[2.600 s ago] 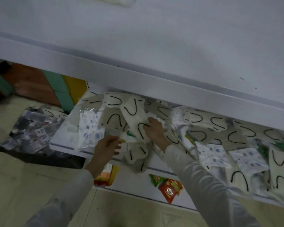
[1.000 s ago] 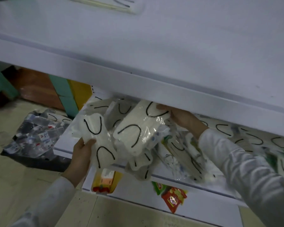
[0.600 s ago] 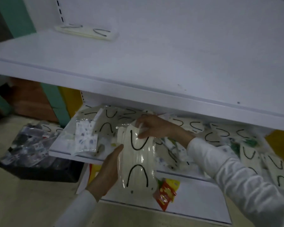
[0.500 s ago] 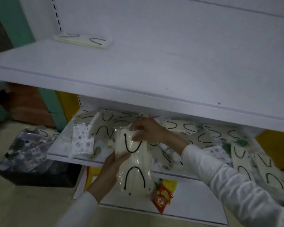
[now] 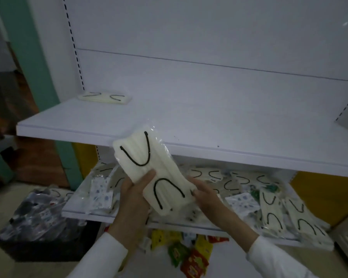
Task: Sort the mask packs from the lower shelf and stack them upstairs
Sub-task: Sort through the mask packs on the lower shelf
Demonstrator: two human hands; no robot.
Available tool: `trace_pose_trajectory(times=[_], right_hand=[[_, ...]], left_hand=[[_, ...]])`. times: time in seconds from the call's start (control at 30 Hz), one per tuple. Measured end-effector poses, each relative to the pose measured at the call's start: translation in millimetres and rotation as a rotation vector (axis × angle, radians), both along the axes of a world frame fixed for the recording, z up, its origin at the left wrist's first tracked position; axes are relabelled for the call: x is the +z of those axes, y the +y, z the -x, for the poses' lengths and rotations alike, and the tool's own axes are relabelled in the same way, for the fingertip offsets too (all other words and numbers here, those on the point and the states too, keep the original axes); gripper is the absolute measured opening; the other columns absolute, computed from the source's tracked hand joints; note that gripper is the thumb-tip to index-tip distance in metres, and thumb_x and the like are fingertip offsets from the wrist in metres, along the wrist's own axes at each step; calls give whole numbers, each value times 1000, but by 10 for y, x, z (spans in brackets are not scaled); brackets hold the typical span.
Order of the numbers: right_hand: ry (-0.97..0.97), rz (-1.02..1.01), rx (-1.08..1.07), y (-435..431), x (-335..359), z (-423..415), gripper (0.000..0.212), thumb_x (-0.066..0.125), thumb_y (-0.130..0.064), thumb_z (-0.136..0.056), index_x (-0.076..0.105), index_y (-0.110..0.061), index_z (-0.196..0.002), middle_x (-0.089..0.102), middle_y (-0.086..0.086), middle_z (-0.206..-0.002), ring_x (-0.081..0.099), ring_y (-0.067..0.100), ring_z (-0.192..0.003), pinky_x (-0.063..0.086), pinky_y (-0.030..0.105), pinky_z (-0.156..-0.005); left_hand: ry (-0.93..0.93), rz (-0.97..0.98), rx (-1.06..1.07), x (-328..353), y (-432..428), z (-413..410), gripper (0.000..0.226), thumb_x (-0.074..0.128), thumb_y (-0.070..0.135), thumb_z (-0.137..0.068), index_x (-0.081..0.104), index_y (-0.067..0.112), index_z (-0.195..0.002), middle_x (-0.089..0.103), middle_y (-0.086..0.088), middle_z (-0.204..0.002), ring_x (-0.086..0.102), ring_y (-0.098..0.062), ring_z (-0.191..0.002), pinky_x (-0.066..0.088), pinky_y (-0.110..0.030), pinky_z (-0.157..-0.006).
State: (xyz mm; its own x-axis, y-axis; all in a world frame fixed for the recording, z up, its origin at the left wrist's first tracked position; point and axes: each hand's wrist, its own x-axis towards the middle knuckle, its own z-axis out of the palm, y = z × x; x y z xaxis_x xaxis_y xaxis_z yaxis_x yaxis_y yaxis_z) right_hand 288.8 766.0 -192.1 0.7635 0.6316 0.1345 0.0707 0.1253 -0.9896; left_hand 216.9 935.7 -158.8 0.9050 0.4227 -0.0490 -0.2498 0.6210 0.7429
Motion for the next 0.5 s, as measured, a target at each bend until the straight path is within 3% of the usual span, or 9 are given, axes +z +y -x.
trace_pose_trajectory(times=[0.07,0.13,0.2,0.3,0.43,0.5], right_hand=[[-66,-67,-141,30,207,122,45,80,-50,-65,73,-30,-105,72,1,-100,66,19,-91,52,29,-77],[-72,-209,-298,73,502,96,44,80,-34,-73,68,-14,-111,71,11,-103,68,27,-92,55,32,-76],[-66,-277,-421,57,857,-40,26,69,-7,-82,65,-5,-108,74,3,-100,70,18,-92,56,27,-74],[-141,-158,-510,-123,1272,-385,16,64,1,-84,65,-12,-93,72,-10,-81,68,1,-72,49,14,-58],[-227,-17,-539,-363,1446,-828,18,66,1,-83,64,-16,-83,70,-13,-73,66,1,-69,49,18,-64],[-272,27,-484,-392,1453,-987,18,66,2,-84,67,-15,-89,72,-10,-83,67,2,-77,50,18,-68]], left_hand=[[-71,42,11,280,-118,-129,48,65,14,-74,60,11,-121,68,-9,-115,66,-26,-102,58,-42,-78],[-144,76,-8,531,-253,-303,45,63,14,-78,58,15,-123,64,-12,-122,62,-30,-110,52,-49,-89],[-204,81,-37,716,-348,-475,35,61,10,-82,61,17,-116,66,-11,-119,62,-30,-111,51,-48,-91],[-229,17,-32,851,-243,-711,32,60,2,-83,61,14,-112,69,-5,-112,63,-25,-108,54,-36,-88],[-139,-342,136,940,197,-960,42,61,-13,-80,54,13,-113,63,-2,-99,61,-15,-94,53,-20,-74],[-94,-612,155,980,332,-1071,45,63,-15,-77,53,12,-111,60,3,-91,60,-9,-83,50,-13,-69]])
